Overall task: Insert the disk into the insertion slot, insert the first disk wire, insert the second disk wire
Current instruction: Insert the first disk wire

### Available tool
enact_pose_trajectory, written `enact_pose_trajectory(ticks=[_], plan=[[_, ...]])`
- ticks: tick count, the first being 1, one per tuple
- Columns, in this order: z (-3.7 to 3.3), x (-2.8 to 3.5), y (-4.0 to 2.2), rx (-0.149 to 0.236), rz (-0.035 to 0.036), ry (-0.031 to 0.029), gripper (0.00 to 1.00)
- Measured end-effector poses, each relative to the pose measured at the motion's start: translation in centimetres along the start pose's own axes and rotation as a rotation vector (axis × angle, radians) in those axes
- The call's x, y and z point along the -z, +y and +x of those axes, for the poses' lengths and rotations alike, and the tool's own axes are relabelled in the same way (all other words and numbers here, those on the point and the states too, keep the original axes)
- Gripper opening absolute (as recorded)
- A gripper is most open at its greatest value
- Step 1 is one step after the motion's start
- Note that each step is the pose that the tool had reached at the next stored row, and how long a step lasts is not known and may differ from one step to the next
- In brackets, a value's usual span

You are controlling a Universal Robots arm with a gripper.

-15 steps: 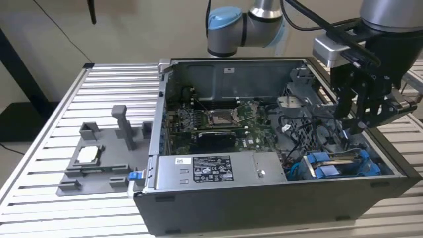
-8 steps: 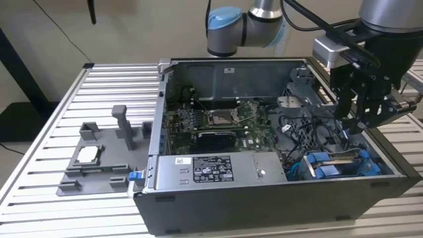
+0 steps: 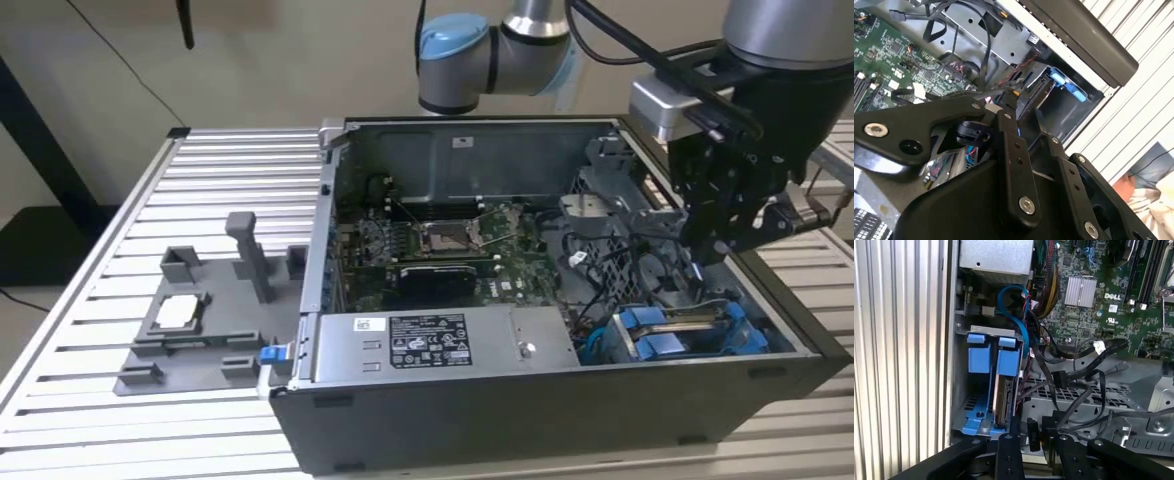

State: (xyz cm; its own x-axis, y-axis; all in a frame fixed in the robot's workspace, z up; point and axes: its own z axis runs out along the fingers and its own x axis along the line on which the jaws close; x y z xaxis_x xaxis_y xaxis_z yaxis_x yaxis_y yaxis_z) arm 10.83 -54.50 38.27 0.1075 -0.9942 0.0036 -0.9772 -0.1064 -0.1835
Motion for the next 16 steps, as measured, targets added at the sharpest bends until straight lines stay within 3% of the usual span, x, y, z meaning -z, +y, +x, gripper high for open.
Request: enact_pose_trajectory(ticks=[6,7,16], plan=[[-0.06,-0.11,0.02,0.0,0.0033,0.0006,0.29],[-0.06,-0.11,0.01,0.0,0.0032,0.0005,0.22],[-0.07,-0.11,0.01,0.0,0.0028,0.0009,0.19]])
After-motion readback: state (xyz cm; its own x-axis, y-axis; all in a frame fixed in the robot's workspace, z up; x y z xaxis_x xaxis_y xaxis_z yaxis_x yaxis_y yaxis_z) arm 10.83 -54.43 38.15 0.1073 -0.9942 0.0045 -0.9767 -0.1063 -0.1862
